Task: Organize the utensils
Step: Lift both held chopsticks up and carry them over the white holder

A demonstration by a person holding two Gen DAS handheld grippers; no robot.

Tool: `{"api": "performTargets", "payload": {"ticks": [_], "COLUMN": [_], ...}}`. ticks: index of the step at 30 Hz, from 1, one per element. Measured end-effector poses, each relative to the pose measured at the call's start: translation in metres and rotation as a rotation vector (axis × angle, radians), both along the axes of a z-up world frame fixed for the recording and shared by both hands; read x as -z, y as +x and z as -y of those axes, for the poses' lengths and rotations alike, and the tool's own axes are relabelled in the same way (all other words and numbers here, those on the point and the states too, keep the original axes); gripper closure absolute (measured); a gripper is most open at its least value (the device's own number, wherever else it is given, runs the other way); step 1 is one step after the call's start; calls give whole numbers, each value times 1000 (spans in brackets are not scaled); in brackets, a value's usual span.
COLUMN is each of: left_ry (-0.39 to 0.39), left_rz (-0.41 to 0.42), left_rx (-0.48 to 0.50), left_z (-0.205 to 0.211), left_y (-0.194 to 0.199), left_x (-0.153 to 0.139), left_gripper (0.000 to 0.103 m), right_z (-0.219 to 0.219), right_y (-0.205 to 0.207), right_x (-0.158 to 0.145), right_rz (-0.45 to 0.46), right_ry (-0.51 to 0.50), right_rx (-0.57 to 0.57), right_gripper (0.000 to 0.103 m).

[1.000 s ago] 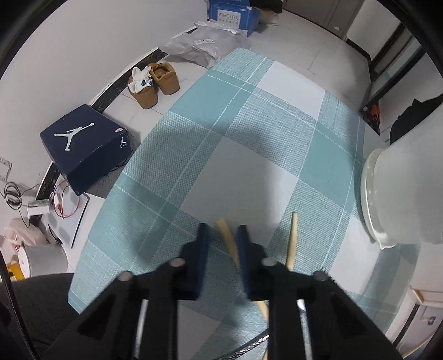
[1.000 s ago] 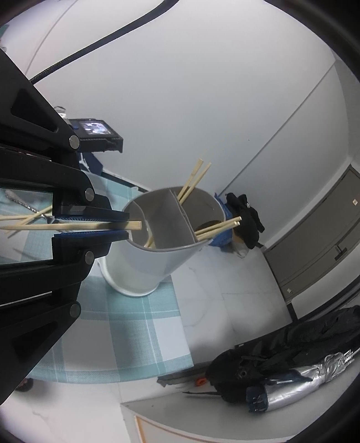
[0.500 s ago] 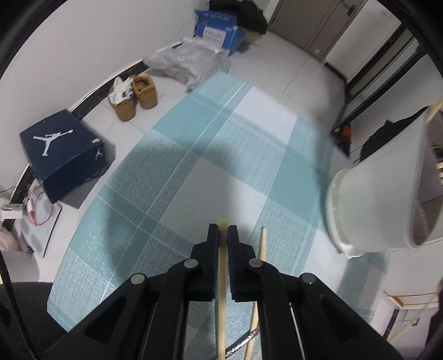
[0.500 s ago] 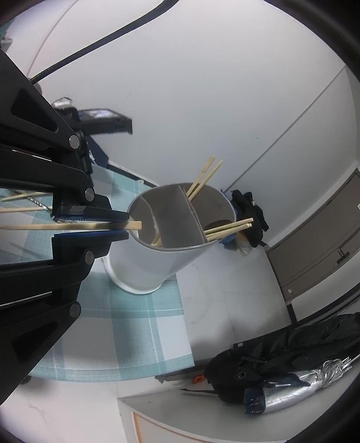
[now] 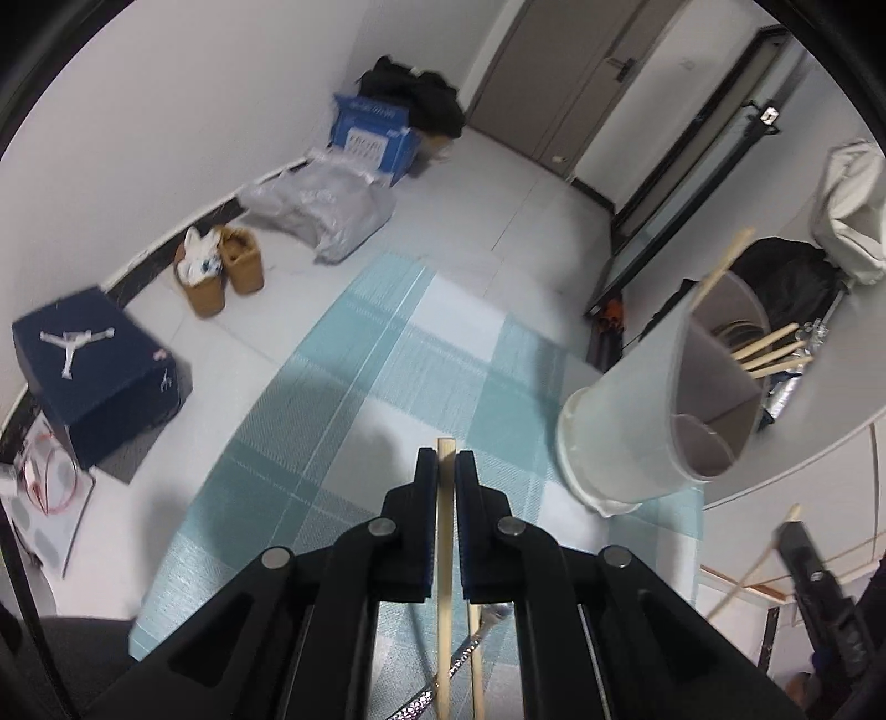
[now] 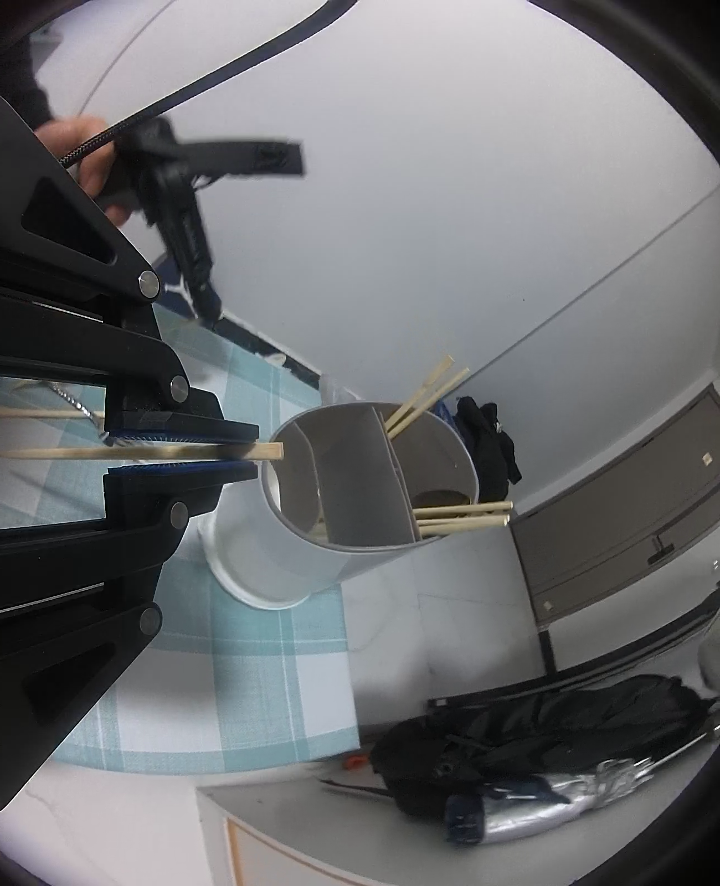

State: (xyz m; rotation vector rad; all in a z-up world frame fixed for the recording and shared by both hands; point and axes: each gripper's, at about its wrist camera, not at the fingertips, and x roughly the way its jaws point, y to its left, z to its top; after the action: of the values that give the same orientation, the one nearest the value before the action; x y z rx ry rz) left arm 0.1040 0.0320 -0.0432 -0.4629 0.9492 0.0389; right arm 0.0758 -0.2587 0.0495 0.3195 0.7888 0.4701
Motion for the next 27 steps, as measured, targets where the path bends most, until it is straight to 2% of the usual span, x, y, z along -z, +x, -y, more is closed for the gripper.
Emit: {"api": "performTargets", "payload": {"ticks": [6,11,14,21,27], "left_ry": [50,115,138,146,138], "left_rz": [116,173,182,192,202], "left_rx": [65,139,178,213,237], "left_z": [7,19,24,26,27], "left_y": [-15,-32,-38,-47,-53], "left_x": [-32,-41,-43,-47,-54], "left_gripper": [101,101,101,101,101], "right_z": [-13,-22,-24,-21,-20], "right_y": [-13,-25,-29,-37,-46], "right_x": [-3,-12,-14,-16,-25], "right_rz": [40,100,119,120,158], "right_ry": [-73,-118,-132,-136,-118], "right_rx": [-5,2,11,55,59], "right_gripper": [98,98,98,98,98]}}
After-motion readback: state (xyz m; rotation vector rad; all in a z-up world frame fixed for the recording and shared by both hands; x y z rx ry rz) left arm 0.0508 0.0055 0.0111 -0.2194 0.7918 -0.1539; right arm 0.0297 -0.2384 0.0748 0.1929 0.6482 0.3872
